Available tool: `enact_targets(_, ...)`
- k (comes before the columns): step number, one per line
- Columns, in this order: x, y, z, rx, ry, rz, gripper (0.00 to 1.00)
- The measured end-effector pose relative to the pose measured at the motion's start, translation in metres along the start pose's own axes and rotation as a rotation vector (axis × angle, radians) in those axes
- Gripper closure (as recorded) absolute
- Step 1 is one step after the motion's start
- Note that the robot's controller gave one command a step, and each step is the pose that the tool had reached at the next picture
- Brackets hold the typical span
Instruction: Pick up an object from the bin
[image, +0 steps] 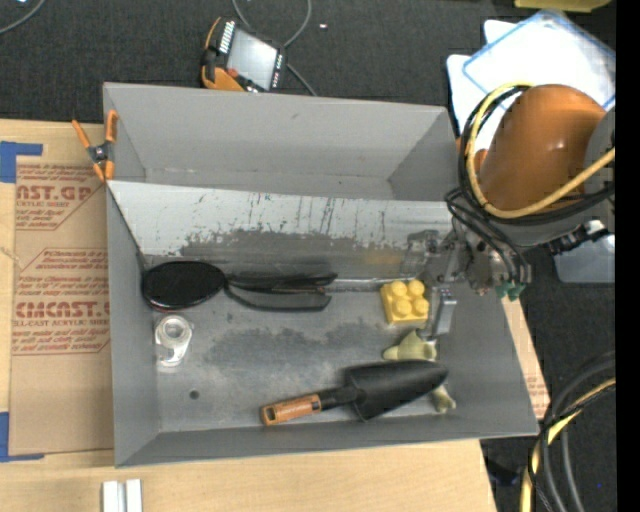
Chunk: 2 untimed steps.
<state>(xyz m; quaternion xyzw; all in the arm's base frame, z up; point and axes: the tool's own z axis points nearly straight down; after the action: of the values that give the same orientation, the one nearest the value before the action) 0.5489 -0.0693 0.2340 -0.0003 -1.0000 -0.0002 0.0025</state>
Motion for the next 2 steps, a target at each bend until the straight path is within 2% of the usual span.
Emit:
enact_targets(1, -0.002, 0.000, -0.004, 0.001, -0.008, -0.001, 0.00)
enact_targets(2, 0.049, 0.019, 0.126, 0.002, -0.010, -0.145, 0.00)
